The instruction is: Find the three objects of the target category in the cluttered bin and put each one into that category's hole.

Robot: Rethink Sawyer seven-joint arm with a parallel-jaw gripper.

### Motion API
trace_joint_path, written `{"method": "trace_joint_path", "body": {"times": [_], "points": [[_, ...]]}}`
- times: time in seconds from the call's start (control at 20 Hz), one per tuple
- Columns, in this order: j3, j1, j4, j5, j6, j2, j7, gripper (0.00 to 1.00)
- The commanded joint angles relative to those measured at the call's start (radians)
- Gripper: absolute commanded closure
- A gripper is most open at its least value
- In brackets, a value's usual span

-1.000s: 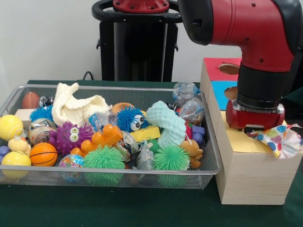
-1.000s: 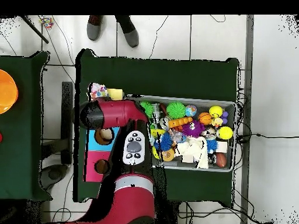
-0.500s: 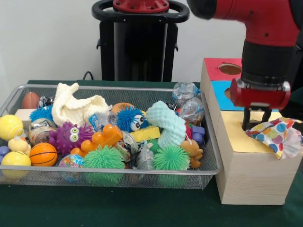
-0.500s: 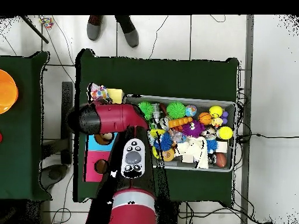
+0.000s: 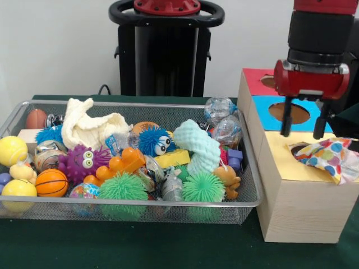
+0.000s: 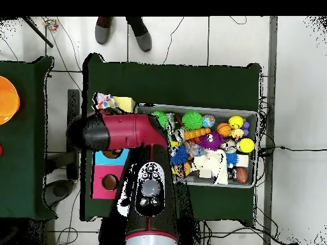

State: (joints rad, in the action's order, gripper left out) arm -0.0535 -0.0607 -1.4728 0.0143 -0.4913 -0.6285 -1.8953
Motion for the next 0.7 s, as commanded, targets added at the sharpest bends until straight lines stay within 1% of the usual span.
{"method": "trace_joint_path", "body": {"times": [0.05,0.25,0.35,0.5,0.6,0.7], "points": [[0.051,0.064,-0.077,0.039,-0.113,-0.012,0.013,0.0],[0.056,0.072,-0.059,0.044,-0.149,-0.017,0.022,0.0],[0.056,0.072,-0.054,0.049,-0.139,-0.007,0.016,0.0],[0.058,0.07,-0.019,0.048,-0.16,-0.007,0.015,0.0],[0.048,0.063,-0.001,0.044,-0.217,-0.054,0.023,0.0],[0.043,0.062,0.052,0.037,-0.351,-0.129,0.053,0.0]]}}
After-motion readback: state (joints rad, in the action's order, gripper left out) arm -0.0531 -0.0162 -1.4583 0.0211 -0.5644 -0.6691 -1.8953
